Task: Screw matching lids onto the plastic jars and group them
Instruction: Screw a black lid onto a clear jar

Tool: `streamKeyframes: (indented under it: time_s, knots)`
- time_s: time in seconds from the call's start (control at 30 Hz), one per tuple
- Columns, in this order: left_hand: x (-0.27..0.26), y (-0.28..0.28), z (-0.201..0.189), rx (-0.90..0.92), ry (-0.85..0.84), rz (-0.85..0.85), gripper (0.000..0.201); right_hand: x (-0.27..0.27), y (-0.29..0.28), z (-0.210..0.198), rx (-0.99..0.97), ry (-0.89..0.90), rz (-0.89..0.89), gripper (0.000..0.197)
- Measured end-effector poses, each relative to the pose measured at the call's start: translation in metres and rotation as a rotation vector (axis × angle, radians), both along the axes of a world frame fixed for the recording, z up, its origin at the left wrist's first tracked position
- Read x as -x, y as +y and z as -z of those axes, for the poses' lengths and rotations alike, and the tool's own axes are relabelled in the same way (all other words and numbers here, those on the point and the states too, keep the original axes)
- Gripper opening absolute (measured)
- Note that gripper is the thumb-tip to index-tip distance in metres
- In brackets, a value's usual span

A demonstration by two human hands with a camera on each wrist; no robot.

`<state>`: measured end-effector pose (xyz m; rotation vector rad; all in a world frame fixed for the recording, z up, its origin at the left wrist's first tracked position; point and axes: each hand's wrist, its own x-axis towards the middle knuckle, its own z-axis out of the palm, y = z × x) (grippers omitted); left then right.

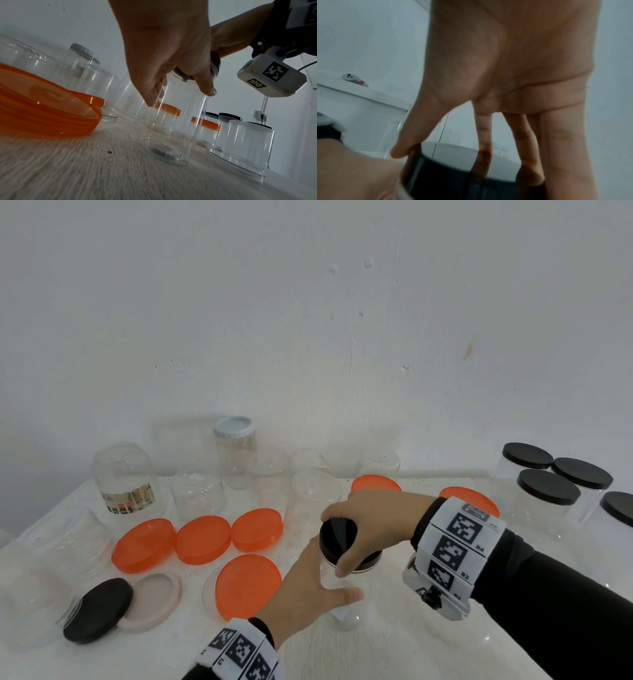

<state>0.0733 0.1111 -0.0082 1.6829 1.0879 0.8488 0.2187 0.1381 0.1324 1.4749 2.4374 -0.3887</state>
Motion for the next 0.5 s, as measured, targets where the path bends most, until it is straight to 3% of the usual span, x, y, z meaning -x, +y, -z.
streamKeyframes:
  time_s: [0.13, 0.33, 0.5]
  knots:
    - [0.000, -0.001, -0.001, 0.003, -0.005, 0.004, 0.082, 0.004, -0.002, 0.009, -0.088, 0.023, 0.059, 0.069]
    - [0.000, 0.000, 0.001, 0.004, -0.010, -0.006, 0.076, -0.001, -0.002, -0.005, 0.119, 0.001, -0.025, 0.084]
    - [0.000, -0.001, 0.001, 0.011, -0.023, -0.004, 0.079, -0.001, 0.001, -0.004, 0.055, 0.018, -0.042, 0.078]
